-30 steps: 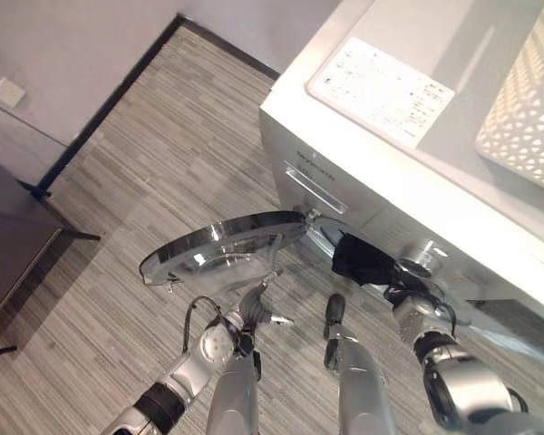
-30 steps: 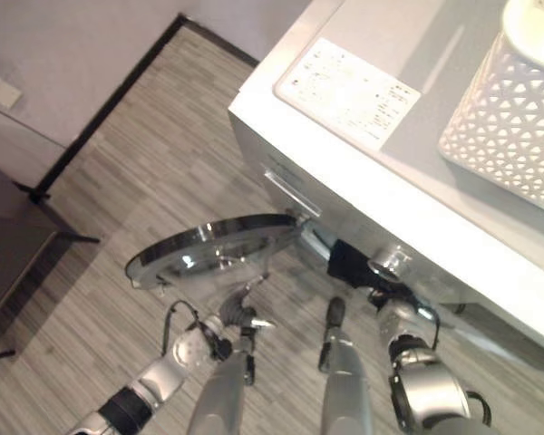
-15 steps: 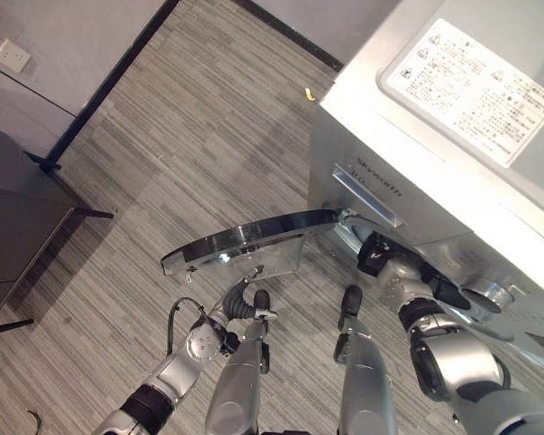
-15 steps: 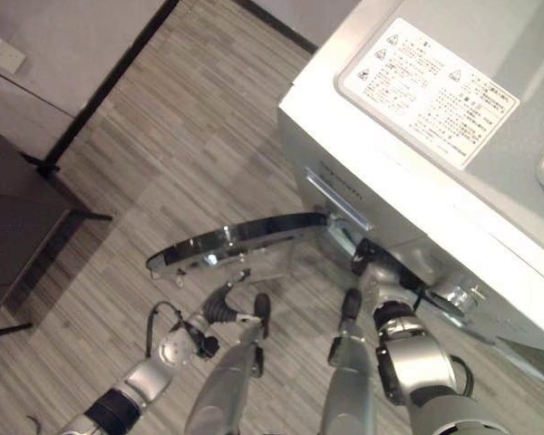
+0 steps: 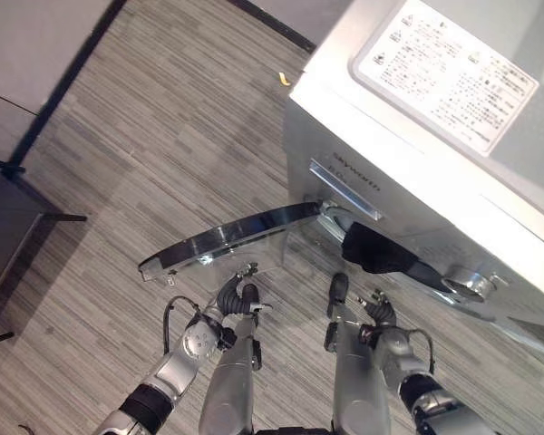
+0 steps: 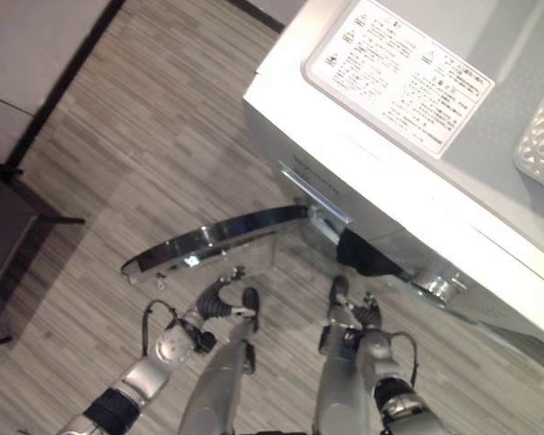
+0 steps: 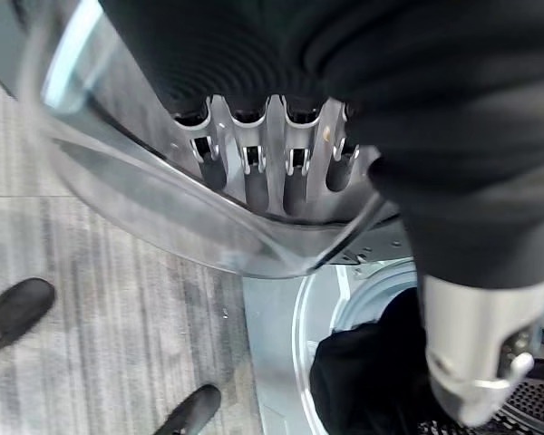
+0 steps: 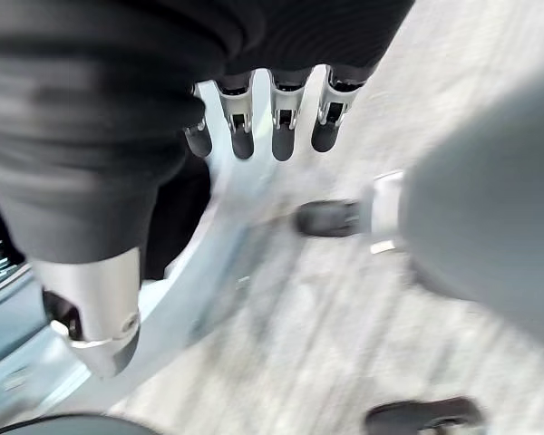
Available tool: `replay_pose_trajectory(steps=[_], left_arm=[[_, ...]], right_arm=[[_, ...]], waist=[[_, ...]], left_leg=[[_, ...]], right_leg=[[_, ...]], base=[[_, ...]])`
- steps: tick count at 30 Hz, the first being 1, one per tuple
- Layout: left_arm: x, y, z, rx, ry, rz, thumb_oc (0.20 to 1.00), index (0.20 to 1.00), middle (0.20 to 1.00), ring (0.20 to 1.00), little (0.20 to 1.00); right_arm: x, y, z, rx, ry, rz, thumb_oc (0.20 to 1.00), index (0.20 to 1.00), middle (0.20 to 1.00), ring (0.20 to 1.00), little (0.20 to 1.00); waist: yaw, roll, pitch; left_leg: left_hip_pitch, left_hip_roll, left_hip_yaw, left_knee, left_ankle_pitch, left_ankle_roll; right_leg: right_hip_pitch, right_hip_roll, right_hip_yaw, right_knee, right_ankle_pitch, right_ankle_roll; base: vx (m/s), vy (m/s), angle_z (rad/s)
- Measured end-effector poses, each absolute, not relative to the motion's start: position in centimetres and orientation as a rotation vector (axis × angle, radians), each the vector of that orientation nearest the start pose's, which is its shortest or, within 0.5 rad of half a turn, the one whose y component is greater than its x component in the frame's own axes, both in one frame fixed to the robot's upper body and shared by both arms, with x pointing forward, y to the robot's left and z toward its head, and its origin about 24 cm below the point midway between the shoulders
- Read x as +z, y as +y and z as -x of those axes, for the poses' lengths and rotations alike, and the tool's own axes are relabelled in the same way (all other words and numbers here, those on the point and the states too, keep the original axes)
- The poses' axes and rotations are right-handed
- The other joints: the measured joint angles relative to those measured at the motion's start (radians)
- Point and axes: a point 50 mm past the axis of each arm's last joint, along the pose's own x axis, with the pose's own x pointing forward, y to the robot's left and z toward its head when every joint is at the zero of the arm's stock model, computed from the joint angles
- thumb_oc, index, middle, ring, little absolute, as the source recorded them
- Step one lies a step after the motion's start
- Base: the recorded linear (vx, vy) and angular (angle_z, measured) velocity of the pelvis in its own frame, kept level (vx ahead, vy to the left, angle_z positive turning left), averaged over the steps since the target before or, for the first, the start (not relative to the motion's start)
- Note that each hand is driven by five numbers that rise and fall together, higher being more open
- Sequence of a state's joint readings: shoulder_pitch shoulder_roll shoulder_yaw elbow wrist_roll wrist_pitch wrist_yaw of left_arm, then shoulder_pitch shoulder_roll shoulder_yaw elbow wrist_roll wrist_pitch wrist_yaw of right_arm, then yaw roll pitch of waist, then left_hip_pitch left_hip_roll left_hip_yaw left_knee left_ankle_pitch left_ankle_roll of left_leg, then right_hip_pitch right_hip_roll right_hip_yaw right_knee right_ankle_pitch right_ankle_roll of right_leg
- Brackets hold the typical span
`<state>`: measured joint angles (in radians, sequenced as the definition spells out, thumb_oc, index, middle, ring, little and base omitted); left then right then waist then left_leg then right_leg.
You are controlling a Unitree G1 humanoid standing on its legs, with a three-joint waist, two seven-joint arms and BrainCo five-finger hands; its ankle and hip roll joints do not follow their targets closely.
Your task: Grab the laundry basket,head to the washer,open it,put in the laundry and shut it.
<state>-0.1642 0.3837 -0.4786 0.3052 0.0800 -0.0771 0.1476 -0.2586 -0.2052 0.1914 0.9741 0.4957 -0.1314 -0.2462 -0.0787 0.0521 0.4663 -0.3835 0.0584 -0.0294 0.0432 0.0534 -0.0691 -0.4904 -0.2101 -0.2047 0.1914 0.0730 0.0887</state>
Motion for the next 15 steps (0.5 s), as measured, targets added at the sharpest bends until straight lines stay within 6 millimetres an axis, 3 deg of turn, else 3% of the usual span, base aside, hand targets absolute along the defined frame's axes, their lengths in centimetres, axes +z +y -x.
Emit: replay_pose_trajectory(steps=[4,8,10,12,15], left_arm=[[0.0,13.4,-26.6,-0.308,0.092,-0.552,1.000,1.000,1.000,1.000,1.000],[0.1,13.1,-26.7,-0.311,0.086,-0.547,1.000,1.000,1.000,1.000,1.000],[0.0,13.0,-26.6,-0.319,0.086,-0.547,1.000,1.000,1.000,1.000,1.000],[0.2,13.7,-26.0,-0.327,0.077,-0.562,1.000,1.000,1.000,1.000,1.000],[-0.3,14.6,-25.1,-0.328,0.105,-0.576,1.000,1.000,1.000,1.000,1.000]], right_arm=[[-9.1,-20.7,-24.3,-0.346,0.649,-0.072,1.000,1.000,1.000,1.000,1.000],[-5.9,-22.7,-28.3,-0.448,0.559,-0.117,1.000,1.000,1.000,1.000,1.000],[-4.4,-24.4,-29.4,-0.505,0.507,-0.111,1.000,1.000,1.000,1.000,1.000],[-1.3,-28.8,-30.5,-0.632,0.430,-0.103,1.000,1.000,1.000,1.000,1.000],[-0.1,-31.2,-30.4,-0.704,0.405,-0.114,1.000,1.000,1.000,1.000,1.000]], waist=[[-0.012,-0.007,0.003],[-0.007,0.002,0.006],[0.007,0.019,0.013],[0.050,0.073,0.039],[0.069,0.113,0.048]], left_leg=[[0.001,0.008,0.015,-0.015,0.001,0.001],[-0.015,0.008,0.021,-0.027,0.013,-0.005],[-0.027,0.008,0.015,-0.027,0.016,-0.007],[-0.036,0.000,0.014,-0.034,0.020,-0.002],[-0.039,-0.010,0.014,-0.048,0.027,0.000]], right_leg=[[-0.004,0.009,0.005,-0.022,0.010,-0.001],[-0.030,0.010,0.010,-0.023,0.014,-0.003],[-0.039,0.009,0.005,-0.023,0.015,-0.003],[-0.055,0.000,0.004,-0.014,0.014,-0.002],[-0.073,-0.012,0.006,0.006,0.007,0.005]], base=[[0.00,0.009,-0.12],[0.00,0.002,-0.04],[0.00,0.020,0.08],[0.01,0.041,0.09],[0.00,0.009,0.01]])
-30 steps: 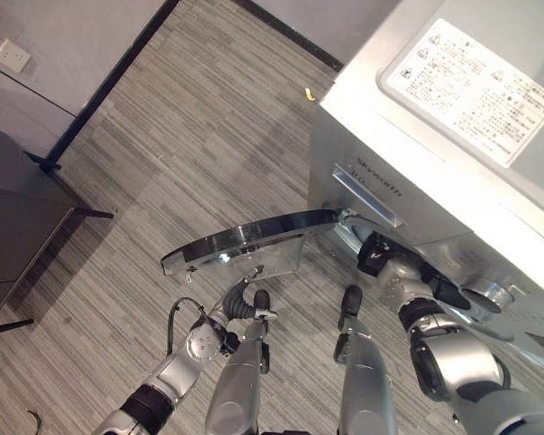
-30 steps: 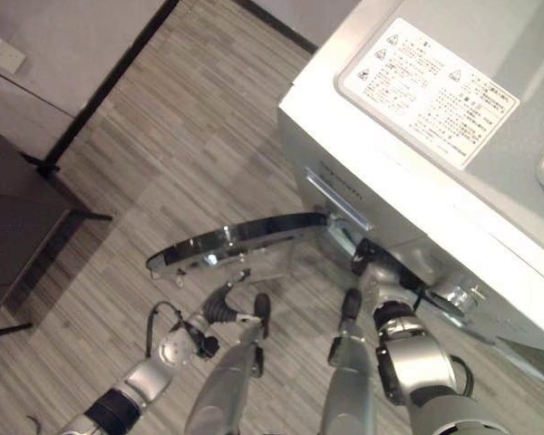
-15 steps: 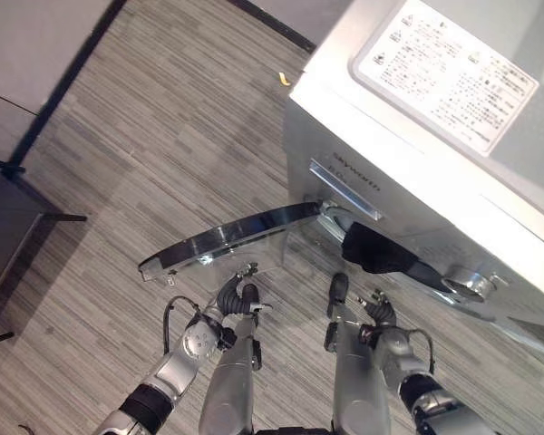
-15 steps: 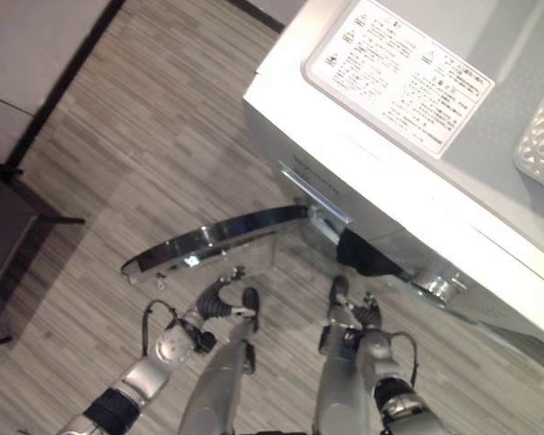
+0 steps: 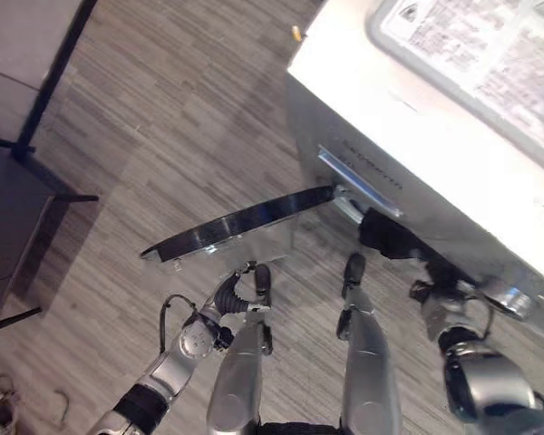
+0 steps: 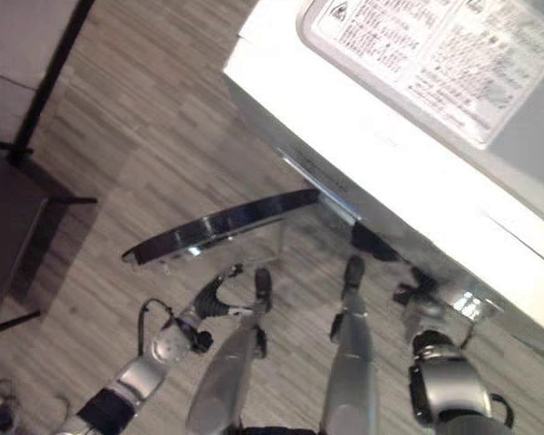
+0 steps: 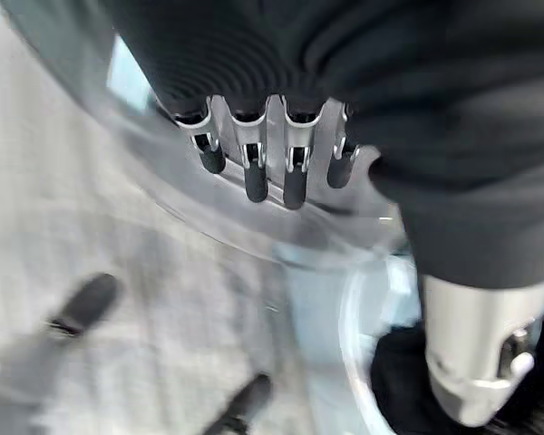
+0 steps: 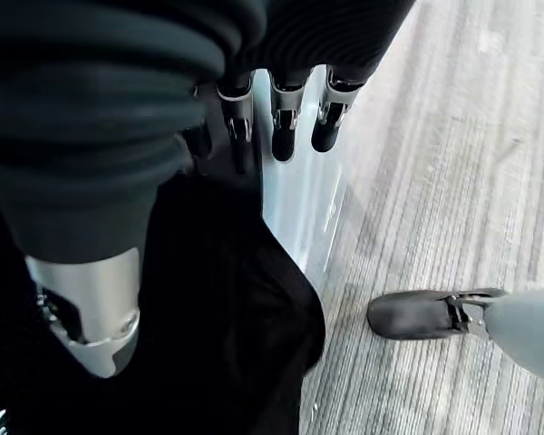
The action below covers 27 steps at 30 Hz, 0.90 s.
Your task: Grab the laundry basket,head to the washer,open it,put in the laundry and shut it.
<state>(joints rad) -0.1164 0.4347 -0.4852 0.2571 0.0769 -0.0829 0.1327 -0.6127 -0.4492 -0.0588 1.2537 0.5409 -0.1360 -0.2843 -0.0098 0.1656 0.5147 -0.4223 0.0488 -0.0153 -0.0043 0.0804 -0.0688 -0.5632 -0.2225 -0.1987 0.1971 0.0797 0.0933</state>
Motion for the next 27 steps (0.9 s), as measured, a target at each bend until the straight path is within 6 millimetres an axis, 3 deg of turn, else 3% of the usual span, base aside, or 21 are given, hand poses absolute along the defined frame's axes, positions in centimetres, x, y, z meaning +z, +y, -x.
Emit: replay_pose_trajectory(steps=[8,14,19,20,21,22,23,25,27], left_arm=[[-0.1,13.8,-25.0,-0.374,0.090,-0.559,1.000,1.000,1.000,1.000,1.000],[0.1,13.5,-25.1,-0.404,0.084,-0.561,1.000,1.000,1.000,1.000,1.000],[0.9,12.3,-25.1,-0.463,0.042,-0.552,1.000,1.000,1.000,1.000,1.000],[1.1,12.1,-25.0,-0.474,0.035,-0.551,1.000,1.000,1.000,1.000,1.000],[1.2,12.0,-25.0,-0.480,0.029,-0.549,1.000,1.000,1.000,1.000,1.000],[1.3,11.9,-25.0,-0.481,0.026,-0.548,1.000,1.000,1.000,1.000,1.000],[1.3,11.9,-25.0,-0.489,0.028,-0.550,1.000,1.000,1.000,1.000,1.000],[1.2,11.9,-25.0,-0.493,0.030,-0.550,1.000,1.000,1.000,1.000,1.000],[1.3,11.9,-25.1,-0.493,0.027,-0.552,1.000,1.000,1.000,1.000,1.000]], right_arm=[[0.3,-30.3,-31.3,-0.700,0.378,-0.190,1.000,1.000,1.000,1.000,1.000],[1.2,-29.4,-32.6,-0.691,0.348,-0.378,1.000,1.000,1.000,1.000,1.000],[2.1,-29.4,-33.4,-0.702,0.323,-0.500,1.000,1.000,1.000,1.000,1.000],[2.3,-29.5,-33.5,-0.713,0.315,-0.538,0.564,0.564,0.564,0.564,0.564],[2.5,-29.6,-33.6,-0.720,0.304,-0.563,0.470,0.470,0.470,0.470,0.470],[2.6,-29.7,-33.6,-0.727,0.298,-0.579,0.435,0.435,0.435,0.435,0.435],[3.1,-30.2,-33.8,-0.744,0.278,-0.638,0.325,0.325,0.325,0.325,0.325],[4.1,-30.5,-34.2,-0.728,0.241,-0.676,0.213,0.213,0.213,0.213,0.213],[4.9,-30.4,-34.8,-0.705,0.210,-0.700,0.200,0.200,0.200,0.200,0.200]], waist=[[-0.002,0.002,-0.001],[0.004,0.004,-0.002],[0.019,0.029,-0.019],[0.018,0.046,-0.032],[0.024,0.050,-0.035],[0.027,0.051,-0.035],[0.031,0.056,-0.039],[0.035,0.061,-0.042],[0.040,0.063,-0.042]], left_leg=[[-0.022,-0.017,-0.002,-0.002,0.008,0.002],[-0.035,-0.015,-0.004,-0.001,0.017,-0.006],[-0.038,-0.012,-0.018,-0.005,0.024,-0.007],[-0.051,-0.010,-0.031,-0.006,0.024,-0.006],[-0.056,-0.010,-0.033,-0.006,0.026,-0.005],[-0.060,-0.010,-0.031,-0.005,0.026,-0.005],[-0.072,-0.009,-0.033,-0.005,0.028,-0.003],[-0.086,-0.007,-0.032,-0.005,0.032,-0.006],[-0.092,-0.005,-0.032,-0.006,0.035,-0.011]], right_leg=[[-0.057,-0.024,0.011,0.077,-0.035,0.005],[-0.097,-0.027,0.016,0.134,-0.058,-0.007],[-0.105,-0.029,0.008,0.157,-0.068,-0.014],[-0.114,-0.030,-0.002,0.166,-0.073,-0.016],[-0.122,-0.031,-0.002,0.175,-0.075,-0.018],[-0.131,-0.032,-0.002,0.184,-0.078,-0.021],[-0.144,-0.032,-0.003,0.192,-0.081,-0.025],[-0.165,-0.033,-0.003,0.203,-0.083,-0.028],[-0.173,-0.032,-0.003,0.209,-0.084,-0.030]], base=[[0.00,0.017,0.03],[0.00,0.000,0.00],[-0.01,-0.009,0.07],[-0.01,-0.013,0.17],[-0.02,-0.018,0.13],[-0.02,-0.023,0.04],[0.00,0.000,0.00],[0.00,0.000,0.00],[0.00,0.000,0.00]])
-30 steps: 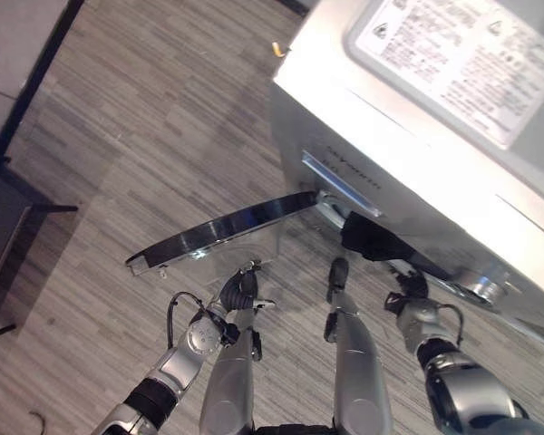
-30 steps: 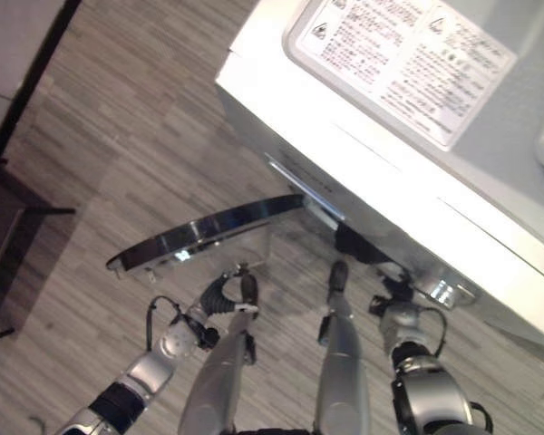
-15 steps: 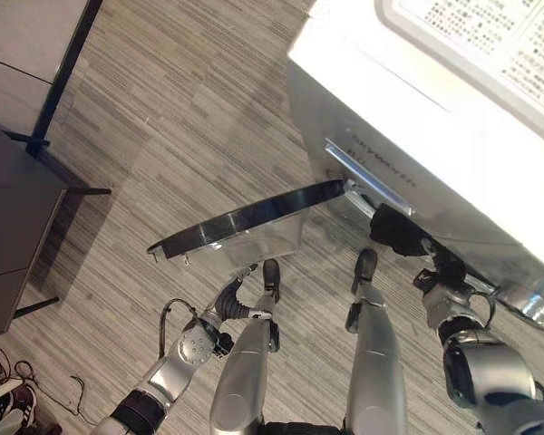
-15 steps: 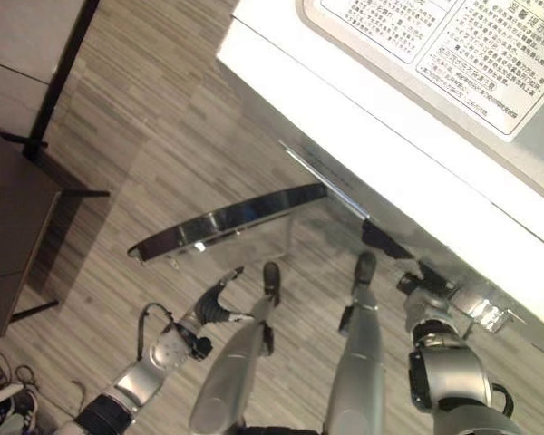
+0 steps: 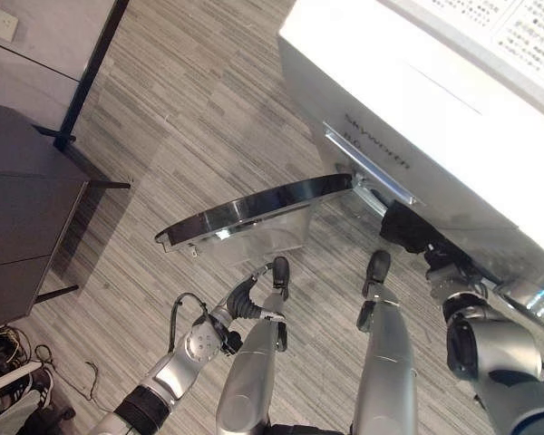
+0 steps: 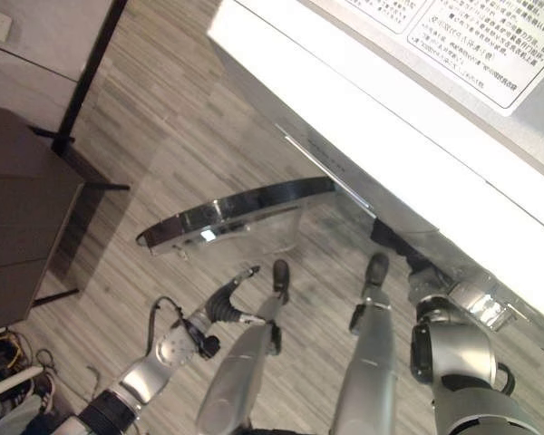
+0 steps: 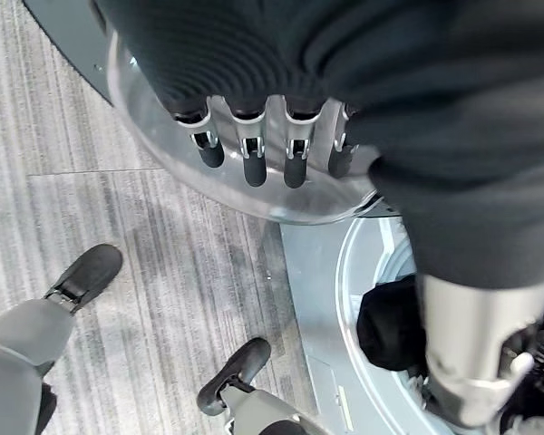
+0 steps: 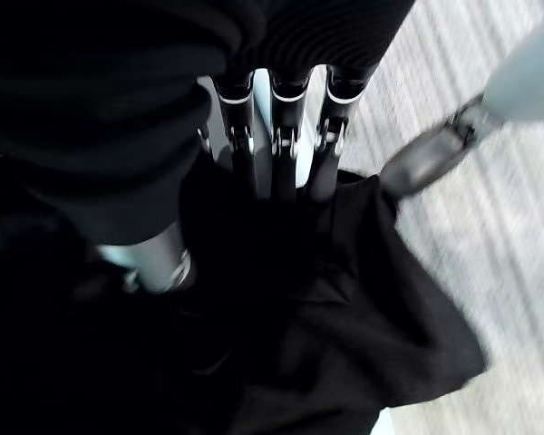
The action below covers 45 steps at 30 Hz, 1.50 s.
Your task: Grab the laundry basket,head to the washer,open it,put in the laundry and shut it.
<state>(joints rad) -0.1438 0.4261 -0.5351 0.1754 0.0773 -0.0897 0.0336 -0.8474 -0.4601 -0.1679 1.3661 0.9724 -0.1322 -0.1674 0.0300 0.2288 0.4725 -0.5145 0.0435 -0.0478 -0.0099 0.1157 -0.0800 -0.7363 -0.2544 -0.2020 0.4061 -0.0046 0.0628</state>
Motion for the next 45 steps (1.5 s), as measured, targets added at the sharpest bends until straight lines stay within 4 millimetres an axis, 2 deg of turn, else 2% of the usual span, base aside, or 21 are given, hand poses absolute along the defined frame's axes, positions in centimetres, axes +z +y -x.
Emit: replay_pose_trajectory(steps=[4,7,14,15,17,19,20,22,26,28,29,32,35,38,45], left_arm=[[1.5,11.8,-25.3,-0.494,0.021,-0.556,1.000,1.000,1.000,1.000,1.000],[1.5,11.7,-25.3,-0.498,0.022,-0.558,1.000,1.000,1.000,1.000,1.000],[1.2,11.3,-25.1,-0.521,0.027,-0.562,1.000,1.000,1.000,1.000,1.000],[1.2,11.3,-25.1,-0.520,0.027,-0.563,1.000,1.000,1.000,1.000,1.000],[1.3,11.4,-25.1,-0.518,0.023,-0.565,1.000,1.000,1.000,1.000,1.000],[1.4,11.5,-25.2,-0.510,0.022,-0.567,1.000,1.000,1.000,1.000,1.000],[1.4,12.0,-25.2,-0.496,0.024,-0.572,1.000,1.000,1.000,1.000,1.000],[1.5,12.5,-25.3,-0.484,0.025,-0.591,1.000,1.000,1.000,1.000,1.000],[1.8,13.8,-25.6,-0.448,0.022,-0.621,1.000,1.000,1.000,1.000,1.000],[1.8,14.1,-25.6,-0.442,0.024,-0.632,1.000,1.000,1.000,1.000,1.000],[1.8,14.3,-25.6,-0.434,0.027,-0.633,1.000,1.000,1.000,1.000,1.000],[2.0,14.2,-25.7,-0.435,0.014,-0.628,1.000,1.000,1.000,1.000,1.000],[2.1,14.3,-25.8,-0.428,0.016,-0.609,1.000,1.000,1.000,1.000,1.000],[2.2,14.5,-25.9,-0.419,0.014,-0.599,1.000,1.000,1.000,1.000,1.000],[2.0,14.7,-25.8,-0.419,0.023,-0.607,1.000,1.000,1.000,1.000,1.000]], right_arm=[[6.5,-30.1,-35.8,-0.684,0.162,-0.748,0.200,0.200,0.200,0.200,0.200],[7.9,-29.6,-36.7,-0.651,0.114,-0.796,0.200,0.200,0.200,0.200,0.200],[9.8,-28.2,-38.1,-0.597,0.063,-0.850,0.200,0.200,0.200,0.200,0.200],[10.7,-28.3,-38.3,-0.590,0.022,-0.868,0.200,0.200,0.200,0.200,0.200],[12.1,-29.2,-38.3,-0.624,-0.041,-0.897,0.200,0.200,0.200,0.200,0.200],[14.1,-30.9,-37.9,-0.678,-0.159,-0.902,0.200,0.200,0.200,0.200,0.200],[14.4,-32.2,-37.2,-0.757,-0.188,-0.855,0.200,0.200,0.200,0.200,0.200],[14.5,-33.3,-36.5,-0.823,-0.186,-0.827,0.200,0.200,0.200,0.200,0.200],[15.3,-36.1,-34.9,-0.961,-0.192,-0.663,0.200,0.200,0.200,0.200,0.200],[15.5,-36.8,-34.3,-0.994,-0.183,-0.546,0.200,0.200,0.200,0.200,0.200],[16.0,-37.3,-34.1,-1.001,-0.184,-0.471,0.200,0.200,0.200,0.200,0.200],[16.5,-37.9,-33.8,-0.986,-0.167,-0.336,0.200,0.200,0.200,0.200,0.200],[16.7,-37.9,-33.9,-0.992,-0.179,-0.378,0.200,0.200,0.200,0.200,0.200],[16.7,-38.1,-33.7,-1.032,-0.222,-0.572,0.200,0.200,0.200,0.200,0.200],[18.6,-38.7,-32.8,-1.131,-0.350,-0.616,0.200,0.200,0.200,0.200,0.200]], waist=[[0.019,0.002,-0.001],[0.032,0.002,-0.002],[0.049,0.002,-0.002],[0.051,0.002,-0.002],[0.051,0.003,-0.001],[0.054,0.007,0.000],[0.059,0.009,-0.001],[0.058,0.009,-0.001],[0.058,0.008,0.000],[0.055,0.008,0.000],[0.040,0.007,0.001],[0.035,0.004,0.002],[0.039,0.004,0.002],[0.047,0.005,0.002],[0.039,0.008,-0.001]], left_leg=[[-0.001,0.001,-0.005,0.000,0.010,-0.014],[-0.006,0.000,-0.014,0.000,0.013,-0.016],[-0.012,-0.001,-0.027,0.001,0.020,-0.018],[-0.011,-0.001,-0.027,0.000,0.020,-0.018],[-0.011,-0.001,-0.027,-0.002,0.018,-0.014],[-0.010,-0.004,-0.026,-0.011,0.023,-0.007],[-0.011,-0.006,-0.021,-0.020,0.028,0.000],[-0.010,-0.009,-0.016,-0.033,0.033,0.006],[-0.009,-0.030,0.004,-0.068,0.060,0.034],[-0.009,-0.045,0.006,-0.078,0.069,0.039],[-0.010,-0.059,0.007,-0.079,0.073,0.044],[-0.010,-0.072,0.016,-0.079,0.078,0.048],[-0.006,-0.073,0.031,-0.079,0.078,0.048],[-0.002,-0.075,0.034,-0.080,0.076,0.051],[-0.012,-0.087,0.036,-0.081,0.070,0.059]], right_leg=[[0.000,0.001,-0.002,0.002,-0.001,-0.001],[0.000,0.000,-0.007,0.004,-0.002,-0.001],[0.002,-0.007,-0.024,0.010,-0.005,-0.003],[0.002,-0.008,-0.024,0.010,-0.005,-0.003],[0.003,-0.009,-0.027,0.009,-0.003,-0.003],[0.004,-0.013,-0.028,0.005,0.000,-0.001],[0.003,-0.019,-0.032,0.001,0.002,0.002],[0.007,-0.024,-0.034,-0.009,0.009,0.007],[0.015,-0.041,-0.032,-0.063,0.042,0.032],[0.020,-0.050,-0.029,-0.084,0.058,0.046],[0.029,-0.059,-0.028,-0.104,0.070,0.059],[0.041,-0.065,-0.020,-0.144,0.094,0.072],[0.042,-0.063,-0.007,-0.156,0.103,0.077],[0.050,-0.063,-0.003,-0.169,0.104,0.079],[0.060,-0.067,-0.003,-0.216,0.131,0.090]], base=[[-0.01,-0.009,0.03],[-0.01,-0.009,0.06],[0.00,-0.003,0.05],[0.00,0.000,0.00],[0.00,0.000,0.00],[0.02,0.012,0.04],[0.04,0.023,0.12],[0.04,0.022,0.13],[0.02,0.017,0.04],[0.00,0.012,0.03],[0.01,0.018,0.07],[0.02,0.015,-0.03],[0.01,0.019,-0.12],[0.01,0.011,-0.03],[0.01,-0.004,-0.01]])
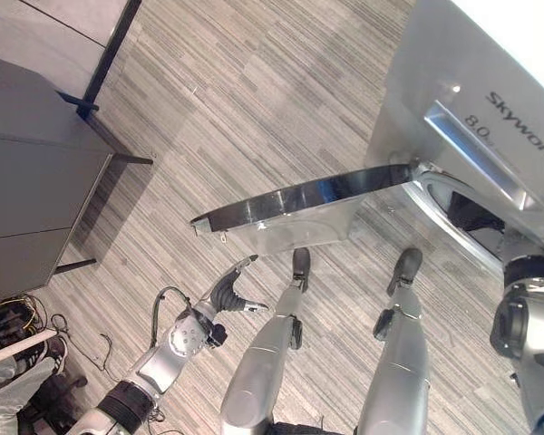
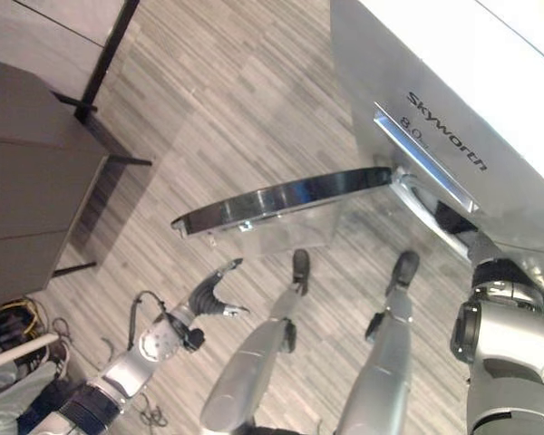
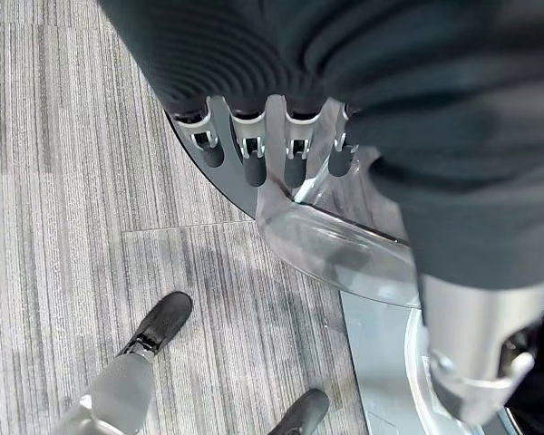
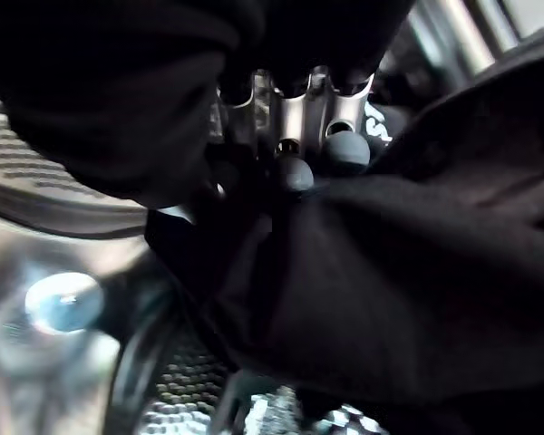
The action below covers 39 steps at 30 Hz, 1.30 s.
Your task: Grab the laundry basket,head to the washer,open it,put in the laundry and shut it.
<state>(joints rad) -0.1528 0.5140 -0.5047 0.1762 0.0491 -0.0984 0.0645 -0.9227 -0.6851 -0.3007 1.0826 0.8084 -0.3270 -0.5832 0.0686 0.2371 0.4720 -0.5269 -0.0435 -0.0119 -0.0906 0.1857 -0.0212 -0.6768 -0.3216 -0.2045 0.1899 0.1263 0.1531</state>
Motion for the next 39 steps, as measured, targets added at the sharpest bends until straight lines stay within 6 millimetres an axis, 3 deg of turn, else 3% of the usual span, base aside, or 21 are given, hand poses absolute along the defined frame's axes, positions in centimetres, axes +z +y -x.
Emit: replay_pose_trajectory(steps=[6,10,11,12,14,17,22,25,27,31,34,39], left_arm=[[1.9,14.8,-25.8,-0.419,0.031,-0.611,1.000,1.000,1.000,1.000,1.000],[1.8,14.8,-25.8,-0.424,0.035,-0.612,1.000,1.000,1.000,1.000,1.000],[1.8,14.8,-25.8,-0.424,0.034,-0.612,1.000,1.000,1.000,1.000,1.000],[1.8,14.9,-25.8,-0.424,0.035,-0.612,1.000,1.000,1.000,1.000,1.000],[1.4,15.1,-25.8,-0.420,0.057,-0.618,1.000,1.000,1.000,1.000,1.000],[1.1,15.0,-25.6,-0.426,0.065,-0.619,1.000,1.000,1.000,1.000,1.000],[1.2,14.2,-25.7,-0.414,0.055,-0.579,1.000,1.000,1.000,1.000,1.000],[1.1,14.2,-25.7,-0.398,0.058,-0.569,1.000,1.000,1.000,1.000,1.000],[0.7,14.4,-25.3,-0.405,0.074,-0.585,1.000,1.000,1.000,1.000,1.000],[0.4,14.4,-25.0,-0.422,0.089,-0.598,1.000,1.000,1.000,1.000,1.000],[0.3,14.6,-25.0,-0.433,0.096,-0.601,1.000,1.000,1.000,1.000,1.000],[-0.2,15.4,-24.5,-0.424,0.135,-0.612,1.000,1.000,1.000,1.000,1.000]], right_arm=[[19.9,-38.7,-32.6,-1.057,-0.481,-0.695,0.200,0.200,0.200,0.200,0.200],[19.6,-38.6,-32.7,-1.018,-0.496,-0.721,0.222,0.222,0.222,0.222,0.222],[19.3,-38.7,-32.7,-1.024,-0.487,-0.727,0.959,0.959,0.959,0.959,0.959],[18.9,-38.8,-32.6,-1.034,-0.472,-0.736,1.000,1.000,1.000,1.000,1.000],[16.3,-38.9,-32.9,-1.064,-0.308,-0.702,1.000,1.000,1.000,1.000,1.000],[15.4,-38.3,-33.4,-1.013,-0.242,-0.697,1.000,1.000,1.000,1.000,1.000],[14.3,-32.6,-35.7,-0.689,-0.292,-0.755,1.000,1.000,1.000,1.000,1.000],[12.7,-29.5,-35.2,-0.537,-0.333,-0.817,1.000,1.000,1.000,1.000,1.000],[10.0,-27.1,-33.7,-0.434,-0.327,-0.873,1.000,1.000,1.000,1.000,1.000],[6.1,-27.7,-30.7,-0.422,-0.267,-0.857,1.000,1.000,1.000,1.000,1.000],[4.4,-28.3,-29.3,-0.431,-0.216,-0.824,1.000,1.000,1.000,1.000,1.000],[-1.7,-27.8,-25.5,-0.439,0.070,-0.678,1.000,1.000,1.000,1.000,1.000]], waist=[[-0.005,0.000,0.000],[-0.004,0.000,0.000],[-0.003,0.000,0.000],[-0.003,-0.001,0.001],[-0.006,-0.005,0.004],[-0.006,-0.006,0.004],[-0.056,-0.015,0.010],[-0.075,-0.044,0.006],[-0.090,-0.079,-0.002],[-0.115,-0.100,-0.012],[-0.141,-0.108,-0.015],[-0.173,-0.159,-0.036]], left_leg=[[-0.004,-0.012,0.007,0.000,0.000,0.000],[-0.003,-0.012,0.005,0.000,0.000,0.000],[-0.002,-0.011,0.003,0.000,0.000,0.000],[0.000,-0.010,0.000,0.000,0.000,0.000],[0.014,-0.005,-0.009,0.000,0.000,0.000],[0.027,-0.003,-0.008,0.000,0.000,0.000],[0.055,0.008,-0.007,0.000,-0.007,0.000],[0.079,0.021,0.001,0.000,-0.024,-0.003],[0.092,0.034,0.015,0.000,-0.036,-0.007],[0.093,0.048,0.023,0.000,-0.040,-0.017],[0.098,0.051,0.028,0.000,-0.045,-0.018],[0.117,0.058,0.052,0.000,-0.055,-0.019]], right_leg=[[0.031,-0.001,0.001,-0.095,0.052,0.015],[0.040,0.002,-0.001,-0.109,0.061,0.014],[0.042,0.002,-0.002,-0.109,0.062,0.014],[0.047,0.003,-0.005,-0.109,0.063,0.013],[0.070,0.004,-0.024,-0.108,0.061,0.012],[0.079,0.006,-0.023,-0.107,0.057,0.013],[0.096,0.015,-0.020,-0.084,0.043,0.005],[0.100,0.022,-0.005,-0.060,0.018,-0.002],[0.092,0.033,0.005,-0.032,-0.005,-0.011],[0.083,0.046,0.009,-0.022,-0.013,-0.020],[0.083,0.049,0.012,-0.019,-0.017,-0.019],[0.087,0.059,0.035,-0.019,-0.021,-0.019]], base=[[0.03,-0.016,-0.05],[0.00,0.000,0.00],[0.00,-0.004,0.03],[0.01,-0.004,0.07],[0.00,-0.007,0.12],[0.00,0.000,0.02],[0.00,0.009,-0.03],[0.04,0.028,-0.13],[0.02,0.022,-0.21],[0.03,0.021,-0.10],[0.01,0.010,-0.07],[0.00,0.001,-0.12]])
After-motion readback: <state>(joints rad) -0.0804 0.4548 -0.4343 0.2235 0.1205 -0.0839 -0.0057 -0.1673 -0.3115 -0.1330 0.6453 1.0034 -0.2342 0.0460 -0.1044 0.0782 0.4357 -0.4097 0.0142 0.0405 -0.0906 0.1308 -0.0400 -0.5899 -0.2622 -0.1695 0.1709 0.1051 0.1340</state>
